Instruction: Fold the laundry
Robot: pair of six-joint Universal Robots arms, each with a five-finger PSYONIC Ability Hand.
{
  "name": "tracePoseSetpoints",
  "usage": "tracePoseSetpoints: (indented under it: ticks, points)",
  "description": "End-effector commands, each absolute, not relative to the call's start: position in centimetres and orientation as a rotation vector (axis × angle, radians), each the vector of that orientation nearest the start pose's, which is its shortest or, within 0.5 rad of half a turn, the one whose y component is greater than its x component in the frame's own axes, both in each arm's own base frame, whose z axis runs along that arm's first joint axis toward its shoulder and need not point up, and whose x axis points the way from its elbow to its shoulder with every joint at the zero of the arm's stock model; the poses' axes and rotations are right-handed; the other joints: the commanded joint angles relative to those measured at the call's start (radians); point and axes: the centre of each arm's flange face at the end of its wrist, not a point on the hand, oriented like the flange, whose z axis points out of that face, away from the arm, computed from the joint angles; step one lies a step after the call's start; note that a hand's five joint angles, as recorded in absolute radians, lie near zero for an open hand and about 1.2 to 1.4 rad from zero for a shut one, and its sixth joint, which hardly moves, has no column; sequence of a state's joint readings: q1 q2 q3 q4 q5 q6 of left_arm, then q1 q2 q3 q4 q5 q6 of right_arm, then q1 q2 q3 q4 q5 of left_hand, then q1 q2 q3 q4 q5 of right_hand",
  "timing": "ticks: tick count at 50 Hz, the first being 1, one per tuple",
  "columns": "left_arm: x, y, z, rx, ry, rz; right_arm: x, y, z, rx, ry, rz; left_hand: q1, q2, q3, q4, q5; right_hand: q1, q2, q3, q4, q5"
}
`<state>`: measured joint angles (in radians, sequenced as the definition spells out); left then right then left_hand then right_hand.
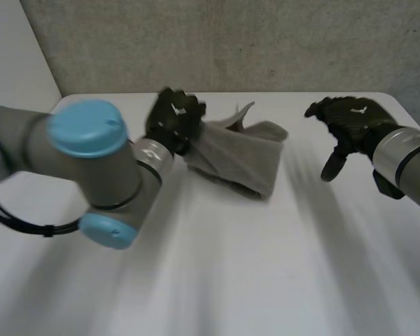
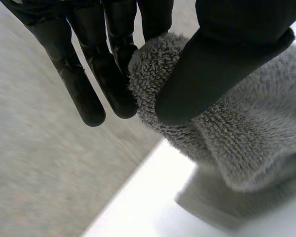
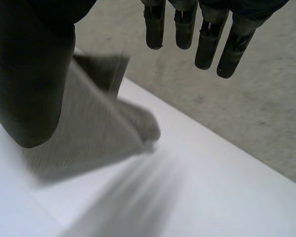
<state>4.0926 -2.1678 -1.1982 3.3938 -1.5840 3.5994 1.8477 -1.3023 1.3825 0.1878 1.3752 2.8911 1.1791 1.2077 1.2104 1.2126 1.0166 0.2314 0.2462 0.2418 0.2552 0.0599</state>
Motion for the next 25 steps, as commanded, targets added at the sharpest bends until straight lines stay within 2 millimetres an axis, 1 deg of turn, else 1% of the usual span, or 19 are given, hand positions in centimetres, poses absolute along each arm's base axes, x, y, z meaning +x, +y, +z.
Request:
tracePoseSetpoints:
  ticks: [1, 2, 3, 5, 6, 7, 8, 9, 10, 11, 13, 14, 16, 17, 18, 19, 21, 24, 25]
  points:
    - [-32.6, -23.5, 27.5, 1.069, 1.916, -2.436, 25.0, -28.4, 24.2, -0.949, 2.203, -1.685, 0.217, 0.189, 0.186, 0.184, 0.205, -0.057, -0.072, -0.067, -0.081, -0.06]
    - [-31.8, -22.4, 28.1, 1.065, 1.905, -2.446, 25.2, -28.4, 24.0, -0.962, 2.187, -1.662, 0.217, 0.189, 0.186, 0.184, 0.205, -0.057, -0.072, -0.067, -0.081, -0.06]
    - [-31.8, -22.4, 28.1, 1.065, 1.905, -2.446, 25.2, -28.4, 24.0, -0.962, 2.187, -1.662, 0.217, 0.189, 0.186, 0.184, 0.205, -0.057, -0.072, -0.067, -0.081, -0.06]
    - [-30.2, -20.6, 29.2, 1.046, 1.878, -2.471, 25.6, -28.4, 23.7, -0.983, 2.158, -1.606, 0.217, 0.189, 0.186, 0.184, 0.205, -0.057, -0.072, -0.067, -0.081, -0.06]
    - [-30.2, -20.5, 29.2, 1.046, 1.878, -2.471, 25.6, -28.4, 23.7, -0.984, 2.158, -1.605, 0.217, 0.189, 0.186, 0.184, 0.205, -0.057, -0.072, -0.067, -0.081, -0.06]
    - [-29.5, -19.7, 29.8, 1.034, 1.862, -2.486, 25.7, -28.5, 23.7, -0.99, 2.143, -1.573, 0.217, 0.189, 0.186, 0.184, 0.205, -0.057, -0.072, -0.067, -0.081, -0.06]
    - [-29.5, -19.7, 29.8, 1.033, 1.862, -2.486, 25.9, -28.6, 23.8, -0.988, 2.122, -1.539, 0.217, 0.189, 0.186, 0.184, 0.205, -0.057, -0.072, -0.067, -0.081, -0.06]
    - [-28.9, -18.9, 30.2, 1.025, 1.851, -2.497, 25.9, -28.6, 23.8, -0.988, 2.122, -1.538, 0.217, 0.189, 0.186, 0.184, 0.205, -0.057, -0.072, -0.067, -0.081, -0.06]
    - [-28.3, -18.2, 30.5, 1.018, 1.841, -2.507, 26.2, -28.8, 23.7, -0.964, 2.11, -1.494, 0.217, 0.189, 0.186, 0.184, 0.205, -0.057, -0.072, -0.067, -0.081, -0.06]
    - [-28.3, -18.2, 30.5, 1.018, 1.841, -2.507, 26.2, -28.8, 23.7, -0.963, 2.11, -1.493, 0.217, 0.189, 0.186, 0.184, 0.205, -0.057, -0.072, -0.067, -0.081, -0.06]
    - [-27.1, -16.8, 31.2, 0.994, 1.812, -2.533, 26.8, -29.2, 23.6, -0.875, 2.074, -1.402, 0.217, 0.189, 0.186, 0.184, 0.205, -0.057, -0.072, -0.067, -0.081, -0.06]
    - [-27.1, -16.8, 31.2, 0.994, 1.812, -2.533, 26.8, -29.3, 23.6, -0.875, 2.073, -1.401, 0.217, 0.189, 0.186, 0.184, 0.205, -0.057, -0.072, -0.067, -0.081, -0.06]
    - [-26.1, -15.6, 31.4, 0.979, 1.796, -2.547, 27.6, -29.6, 23.3, -0.793, 2.02, -1.294, 0.217, 0.189, 0.186, 0.184, 0.205, -0.057, -0.072, -0.067, -0.081, -0.06]
    - [-26.1, -15.6, 31.4, 0.979, 1.796, -2.547, 27.6, -29.6, 23.3, -0.792, 2.02, -1.293, 0.217, 0.189, 0.186, 0.184, 0.205, -0.057, -0.072, -0.067, -0.081, -0.06]
    - [-25.7, -15.0, 31.4, 0.978, 1.791, -2.55, 28.0, -29.6, 23.1, -0.765, 1.99, -1.242, 0.217, 0.189, 0.186, 0.184, 0.205, -0.057, -0.072, -0.067, -0.081, -0.06]
    - [-25.7, -14.9, 31.4, 0.978, 1.791, -2.55, 28.6, -29.7, 22.9, -0.752, 1.961, -1.205, 0.217, 0.189, 0.186, 0.184, 0.205, -0.057, -0.072, -0.067, -0.081, -0.06]
    - [-25.0, -13.9, 31.3, 0.977, 1.788, -2.553, 29.0, -30.0, 22.9, -0.749, 1.936, -1.189, 0.217, 0.189, 0.186, 0.184, 0.205, -0.057, -0.072, -0.067, -0.081, -0.06]
    - [-24.4, -12.9, 31.0, 0.977, 1.783, -2.556, 29.9, -30.9, 23.1, -0.761, 1.903, -1.206, 0.217, 0.189, 0.186, 0.184, 0.205, -0.057, -0.072, -0.067, -0.081, -0.06]
    - [-24.4, -12.9, 31.0, 0.977, 1.783, -2.556, 29.9, -30.9, 23.1, -0.761, 1.903, -1.206, 0.217, 0.189, 0.186, 0.184, 0.205, -0.057, -0.072, -0.067, -0.081, -0.06]
